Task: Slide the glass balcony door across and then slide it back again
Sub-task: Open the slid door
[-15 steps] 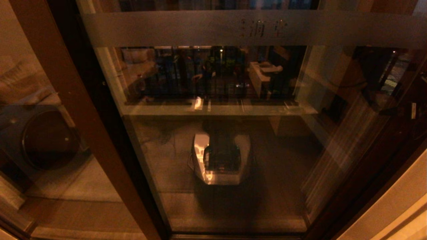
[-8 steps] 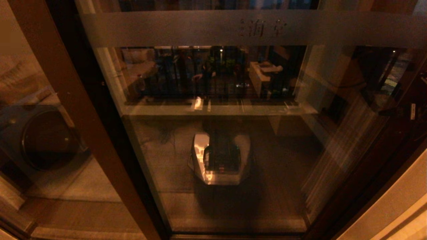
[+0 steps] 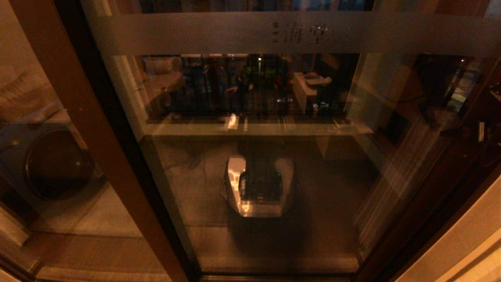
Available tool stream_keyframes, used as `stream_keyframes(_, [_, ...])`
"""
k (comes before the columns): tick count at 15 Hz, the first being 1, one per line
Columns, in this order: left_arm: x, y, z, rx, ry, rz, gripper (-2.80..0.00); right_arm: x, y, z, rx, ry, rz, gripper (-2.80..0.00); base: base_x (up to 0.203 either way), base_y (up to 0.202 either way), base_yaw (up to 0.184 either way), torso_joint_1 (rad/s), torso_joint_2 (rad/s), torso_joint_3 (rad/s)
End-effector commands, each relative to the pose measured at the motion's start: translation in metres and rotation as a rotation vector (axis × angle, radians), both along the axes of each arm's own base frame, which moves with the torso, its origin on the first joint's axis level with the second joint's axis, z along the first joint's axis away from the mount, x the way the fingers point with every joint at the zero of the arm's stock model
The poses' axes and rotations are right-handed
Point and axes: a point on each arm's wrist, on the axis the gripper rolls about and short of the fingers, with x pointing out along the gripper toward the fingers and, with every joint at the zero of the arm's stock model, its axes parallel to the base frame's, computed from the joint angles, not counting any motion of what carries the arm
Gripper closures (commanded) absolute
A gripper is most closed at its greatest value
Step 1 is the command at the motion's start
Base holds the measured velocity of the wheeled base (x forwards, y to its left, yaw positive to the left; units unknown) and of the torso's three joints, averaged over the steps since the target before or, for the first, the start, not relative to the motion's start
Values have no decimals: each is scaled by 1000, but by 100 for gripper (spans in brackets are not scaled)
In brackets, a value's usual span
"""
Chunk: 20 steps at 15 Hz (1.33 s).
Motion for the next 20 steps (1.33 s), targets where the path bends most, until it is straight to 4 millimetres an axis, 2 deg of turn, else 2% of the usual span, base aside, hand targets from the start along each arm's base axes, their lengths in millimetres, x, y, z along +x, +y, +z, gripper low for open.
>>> stream_keyframes(1, [0,0,0,-1,-2,0,0,-2,4,2,1,-2,11,-280,0,0,0,0,0,0])
stream_keyframes(10, [0,0,0,-1,0,0,0,-14,33,0,8,17,81,-280,0,0,0,0,0,0])
stream_keyframes(13, [0,0,0,-1,-1,1,0,-17,35,3,2,7,83,-280,0,0,0,0,0,0])
stream_keyframes(17, [0,0,0,-1,-1,-1,0,-45,39,18,-35,-27,60,-280,0,0,0,0,0,0])
stream_keyframes(20, [0,0,0,-1,-1,0,0,-55,30,23,-54,-39,19,-280,0,0,0,0,0,0])
